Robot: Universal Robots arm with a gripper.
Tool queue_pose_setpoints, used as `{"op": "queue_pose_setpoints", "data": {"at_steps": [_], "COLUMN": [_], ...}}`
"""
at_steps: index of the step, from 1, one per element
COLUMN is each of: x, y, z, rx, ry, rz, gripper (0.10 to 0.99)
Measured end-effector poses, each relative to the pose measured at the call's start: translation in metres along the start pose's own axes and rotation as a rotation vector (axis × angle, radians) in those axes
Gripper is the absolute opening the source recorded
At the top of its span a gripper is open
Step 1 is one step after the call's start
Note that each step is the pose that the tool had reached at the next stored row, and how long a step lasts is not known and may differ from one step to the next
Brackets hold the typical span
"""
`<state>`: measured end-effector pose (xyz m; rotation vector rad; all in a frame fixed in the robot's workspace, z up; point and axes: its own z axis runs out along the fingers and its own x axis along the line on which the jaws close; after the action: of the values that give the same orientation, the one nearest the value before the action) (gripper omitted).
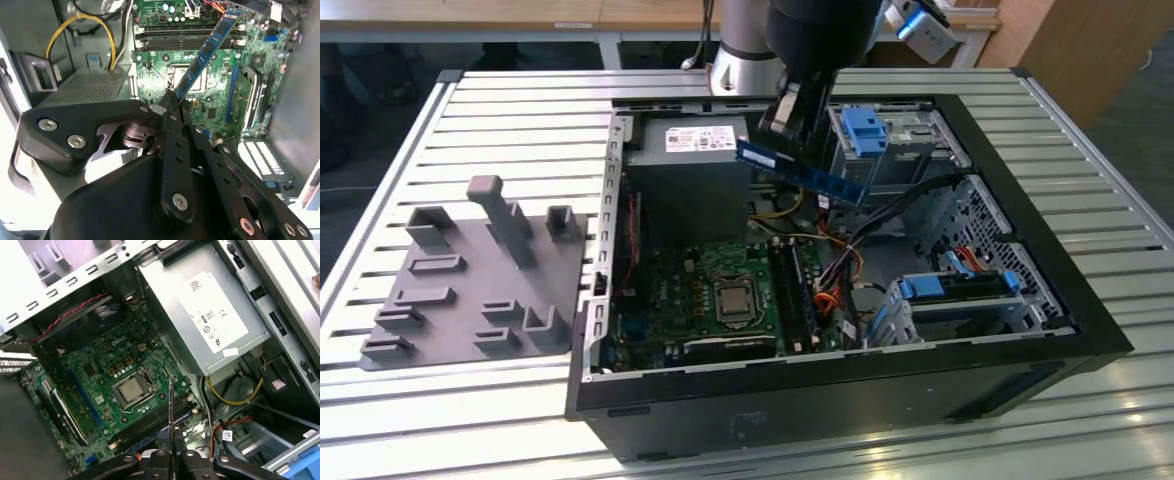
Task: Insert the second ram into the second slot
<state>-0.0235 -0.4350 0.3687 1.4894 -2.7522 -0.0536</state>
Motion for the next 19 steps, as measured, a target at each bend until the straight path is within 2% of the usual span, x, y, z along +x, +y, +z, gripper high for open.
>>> {"op": "queue_pose_setpoints", "data": {"at_steps": [19], "x": [0.0000], "y": [-0.0002], "z": [0.0063], "rx": [0.004], "ry": [-0.0095], "rz": [0.346], "gripper": [0.137]}}
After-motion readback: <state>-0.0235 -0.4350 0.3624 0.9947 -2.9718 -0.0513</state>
